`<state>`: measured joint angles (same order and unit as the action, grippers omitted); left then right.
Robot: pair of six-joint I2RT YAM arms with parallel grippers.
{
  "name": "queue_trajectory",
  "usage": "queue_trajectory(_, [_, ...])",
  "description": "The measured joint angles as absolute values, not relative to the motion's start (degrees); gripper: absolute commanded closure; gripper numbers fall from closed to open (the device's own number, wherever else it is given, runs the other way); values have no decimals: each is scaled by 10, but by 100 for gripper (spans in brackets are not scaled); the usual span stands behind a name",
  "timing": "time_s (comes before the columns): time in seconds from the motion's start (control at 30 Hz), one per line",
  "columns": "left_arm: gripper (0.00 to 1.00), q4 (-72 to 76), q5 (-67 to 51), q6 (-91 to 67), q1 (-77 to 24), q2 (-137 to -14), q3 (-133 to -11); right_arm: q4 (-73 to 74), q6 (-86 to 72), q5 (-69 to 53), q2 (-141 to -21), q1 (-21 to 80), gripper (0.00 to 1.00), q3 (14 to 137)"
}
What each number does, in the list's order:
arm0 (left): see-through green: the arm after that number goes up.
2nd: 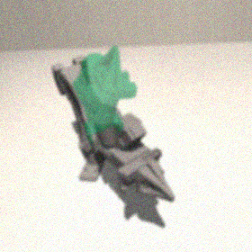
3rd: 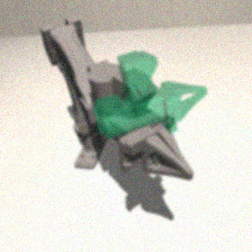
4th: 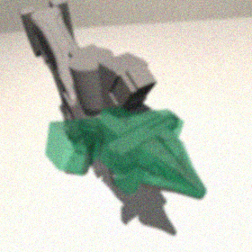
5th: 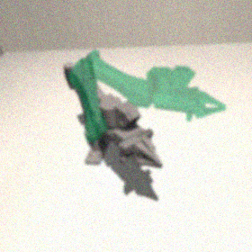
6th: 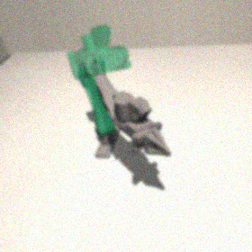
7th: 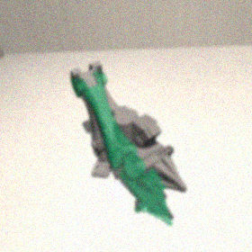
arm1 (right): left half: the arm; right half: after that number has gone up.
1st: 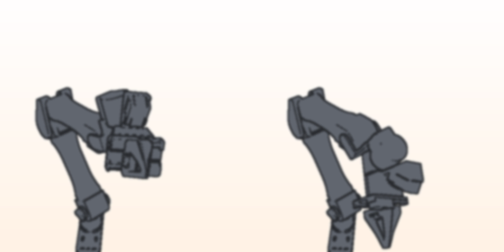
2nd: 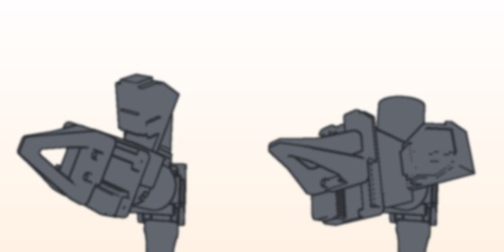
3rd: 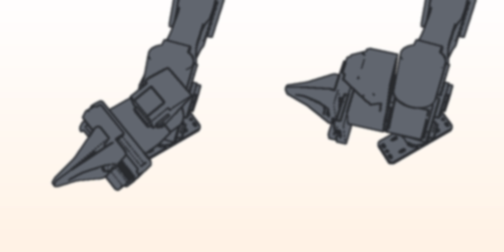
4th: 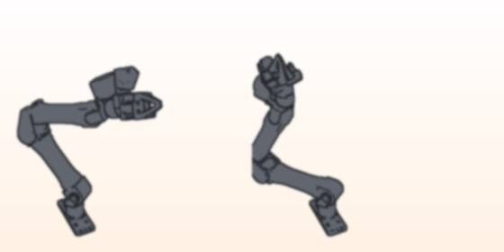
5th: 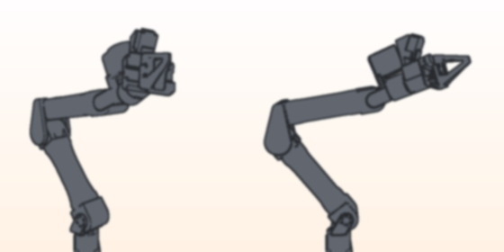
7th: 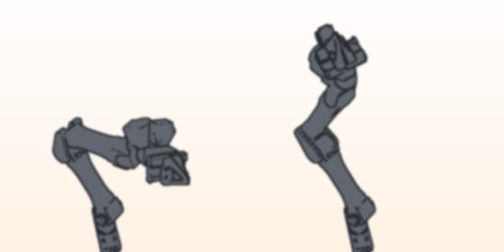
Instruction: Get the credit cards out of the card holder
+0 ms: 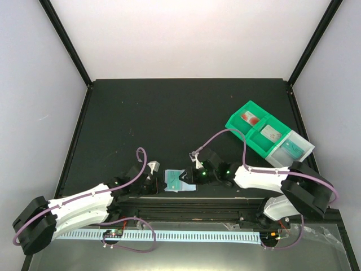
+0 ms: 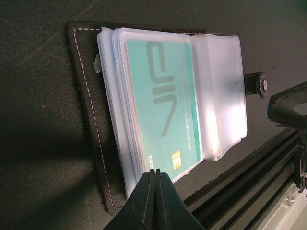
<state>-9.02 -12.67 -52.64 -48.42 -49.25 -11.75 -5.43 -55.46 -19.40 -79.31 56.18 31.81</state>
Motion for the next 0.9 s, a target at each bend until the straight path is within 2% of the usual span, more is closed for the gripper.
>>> queue_trajectory(0.9, [98, -89, -126, -525, -483, -522, -117, -109, -572, -193, -886, 570, 77, 331])
